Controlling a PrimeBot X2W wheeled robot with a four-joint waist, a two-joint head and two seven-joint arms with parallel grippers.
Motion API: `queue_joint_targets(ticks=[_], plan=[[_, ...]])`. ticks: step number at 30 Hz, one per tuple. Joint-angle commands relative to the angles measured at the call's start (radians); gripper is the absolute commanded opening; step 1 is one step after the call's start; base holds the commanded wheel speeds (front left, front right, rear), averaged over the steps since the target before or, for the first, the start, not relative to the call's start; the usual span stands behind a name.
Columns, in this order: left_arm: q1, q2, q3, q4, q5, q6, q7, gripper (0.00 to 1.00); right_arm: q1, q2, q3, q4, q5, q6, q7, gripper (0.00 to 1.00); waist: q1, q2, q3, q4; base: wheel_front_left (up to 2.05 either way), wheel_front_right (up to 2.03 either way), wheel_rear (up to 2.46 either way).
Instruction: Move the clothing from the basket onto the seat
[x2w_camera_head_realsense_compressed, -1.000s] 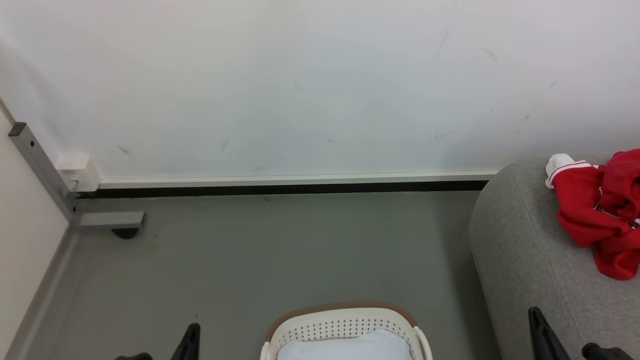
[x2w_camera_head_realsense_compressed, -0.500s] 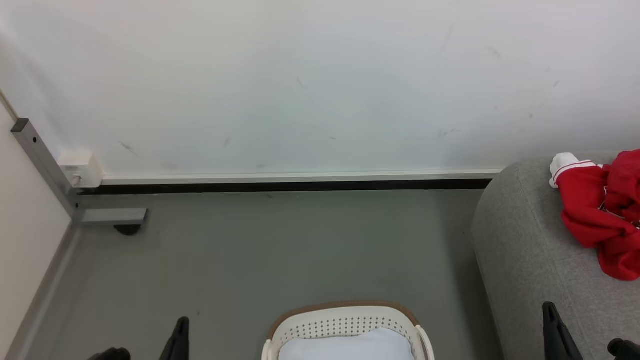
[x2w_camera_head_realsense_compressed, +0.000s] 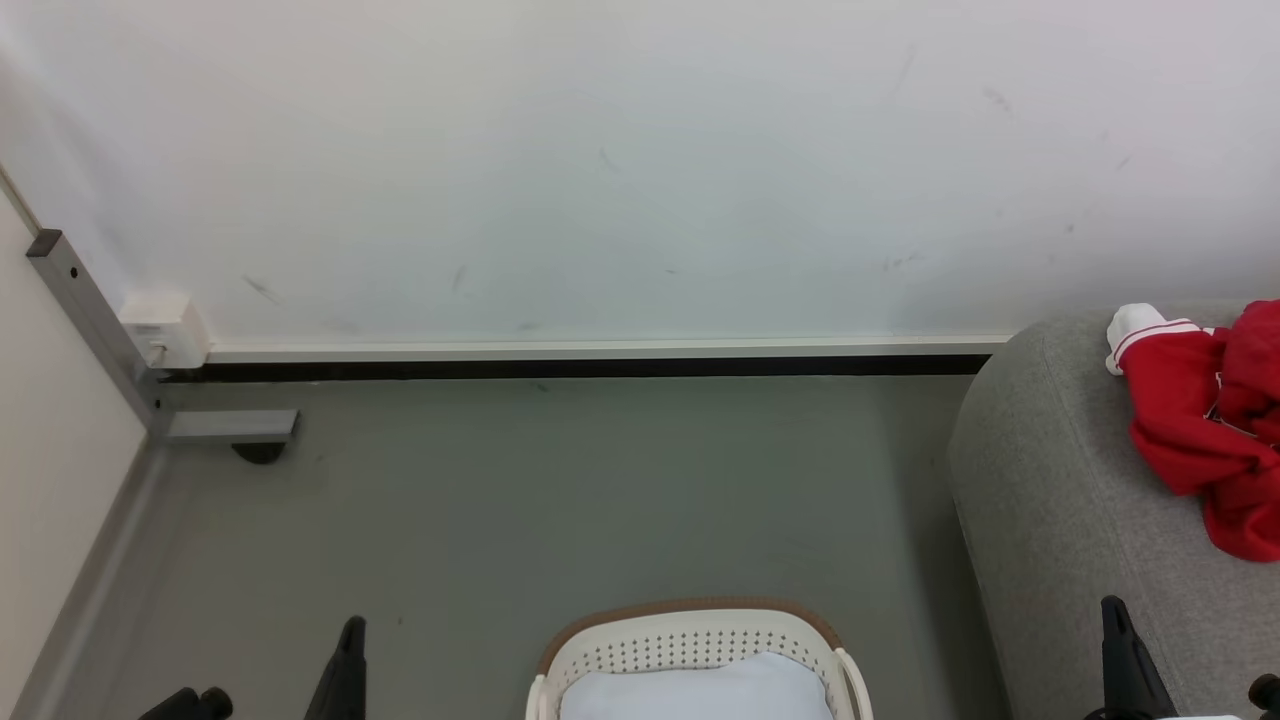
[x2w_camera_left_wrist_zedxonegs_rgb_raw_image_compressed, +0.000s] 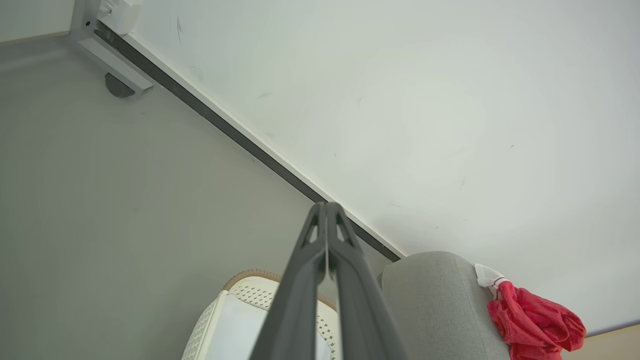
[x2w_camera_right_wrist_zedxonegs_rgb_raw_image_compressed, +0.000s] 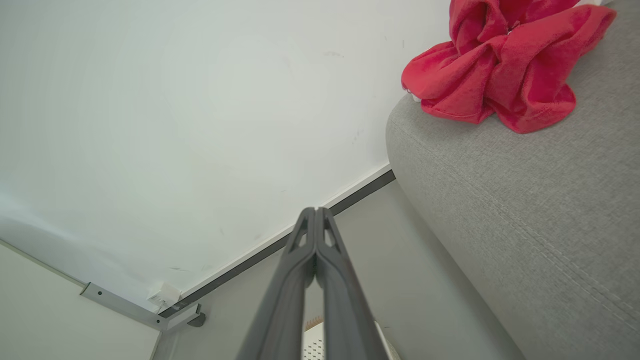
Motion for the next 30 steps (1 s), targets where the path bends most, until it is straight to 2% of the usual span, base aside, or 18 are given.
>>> queue_joint_targets(ticks=[1, 30], plan=[[-0.025, 0.001, 0.01, -0.016, -0.033, -0.006, 0.008, 0.0, -0.033, -0.01, -0.007, -0.019, 0.032, -0.001, 0.006, 0.0, 0.0, -0.0001, 0.001, 0.001, 0.0, 0.0, 0.0], [-0.056, -0.017, 0.071, -0.033, -0.35, -0.022, 0.1, 0.0, -0.056, -0.014, -0.034, -0.044, 0.379, -0.001, 0.099, 0.0, 0.0, -0.0001, 0.014, 0.015, 0.0, 0.0, 0.0]])
